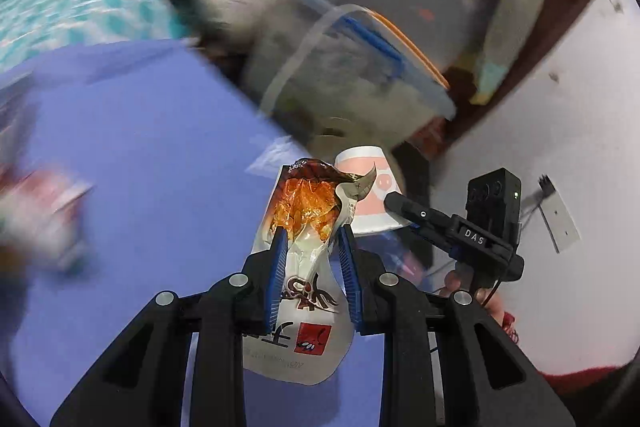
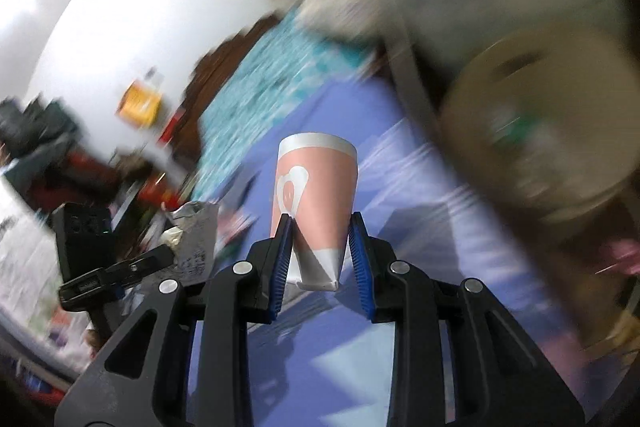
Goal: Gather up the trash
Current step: 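Carry the wrapper and pink cup to the wastebasket and release both, then return both grippers to the remaining trash on the bed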
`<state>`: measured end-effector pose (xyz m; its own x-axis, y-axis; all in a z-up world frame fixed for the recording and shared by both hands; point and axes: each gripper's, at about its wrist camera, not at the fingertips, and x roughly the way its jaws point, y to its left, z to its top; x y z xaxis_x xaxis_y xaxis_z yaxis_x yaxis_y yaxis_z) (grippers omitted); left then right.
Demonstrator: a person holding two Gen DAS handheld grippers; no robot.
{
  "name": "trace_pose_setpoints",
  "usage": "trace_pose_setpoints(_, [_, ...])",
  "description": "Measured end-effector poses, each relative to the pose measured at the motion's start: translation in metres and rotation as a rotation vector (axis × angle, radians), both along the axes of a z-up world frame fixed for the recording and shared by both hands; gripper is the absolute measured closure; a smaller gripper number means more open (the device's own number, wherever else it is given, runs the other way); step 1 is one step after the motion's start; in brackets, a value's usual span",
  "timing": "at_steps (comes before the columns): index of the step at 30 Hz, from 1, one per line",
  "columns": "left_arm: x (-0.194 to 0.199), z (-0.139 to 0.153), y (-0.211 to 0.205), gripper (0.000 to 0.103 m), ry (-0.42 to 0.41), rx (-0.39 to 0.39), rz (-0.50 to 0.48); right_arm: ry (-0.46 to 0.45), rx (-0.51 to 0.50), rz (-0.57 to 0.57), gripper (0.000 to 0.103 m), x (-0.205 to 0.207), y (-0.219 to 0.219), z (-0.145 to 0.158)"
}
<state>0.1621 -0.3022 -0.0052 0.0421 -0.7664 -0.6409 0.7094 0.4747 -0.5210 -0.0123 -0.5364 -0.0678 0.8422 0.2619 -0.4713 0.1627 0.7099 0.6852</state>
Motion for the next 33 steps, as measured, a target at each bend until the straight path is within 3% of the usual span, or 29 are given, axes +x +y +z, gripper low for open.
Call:
trace_pose_setpoints(3, [0.008, -0.002, -0.084, 0.078, -0.004, 0.007, -0.080, 0.023, -0.015, -0.157, 0.071, -0.019, -0.065, 0.001])
trace_pose_setpoints(6, [0.012, -0.010, -0.156, 0.078, 0.007, 0.027, -0.138, 0.056, -0.041, -0.237, 0.071, -0.028, -0.099, -0.004])
trace_pose_setpoints(8, [0.010, -0.019, -0.199, 0.077, 0.003, 0.053, -0.170, 0.086, -0.069, -0.260, 0.064, -0.027, -0.116, -0.009])
trace_pose_setpoints(9, [0.010, -0.023, -0.211, 0.070, -0.003, 0.064, -0.167, 0.096, -0.078, -0.269, 0.060, -0.026, -0.120, -0.012])
trace_pose_setpoints(10, [0.011, -0.029, -0.223, 0.058, -0.004, 0.077, -0.160, 0.103, -0.087, -0.293, 0.038, -0.024, -0.125, -0.015])
trace_pose_setpoints(11, [0.013, -0.036, -0.234, 0.027, 0.002, 0.094, -0.136, 0.102, -0.087, -0.304, 0.016, -0.023, -0.126, -0.018])
trace_pose_setpoints(13, [0.016, -0.044, -0.239, 0.027, 0.001, 0.104, -0.086, 0.088, -0.079, -0.308, 0.016, -0.022, -0.130, -0.020])
trace_pose_setpoints(14, [0.017, -0.047, -0.240, 0.034, 0.013, 0.111, -0.086, 0.085, -0.088, -0.315, 0.020, -0.024, -0.130, -0.018])
trace_pose_setpoints(16, [0.017, -0.044, -0.226, 0.038, 0.016, 0.102, -0.084, 0.053, -0.109, -0.340, 0.022, -0.031, -0.123, -0.008])
trace_pose_setpoints(20, [0.001, -0.021, -0.174, 0.037, -0.117, 0.088, -0.048, -0.011, -0.108, -0.309, 0.022, -0.034, -0.093, 0.008])
trace_pose_setpoints(23, [-0.016, -0.013, -0.114, 0.037, -0.195, 0.094, 0.009, -0.042, -0.103, -0.207, 0.022, -0.023, -0.057, 0.023])
trace_pose_setpoints(28, [-0.037, -0.023, -0.002, 0.037, -0.247, 0.147, 0.154, -0.065, -0.044, 0.020, 0.022, 0.009, 0.020, 0.033])
trace_pose_setpoints(33, [-0.050, -0.032, 0.099, 0.036, -0.274, 0.212, 0.337, -0.043, -0.017, 0.228, 0.022, 0.040, 0.119, 0.026])
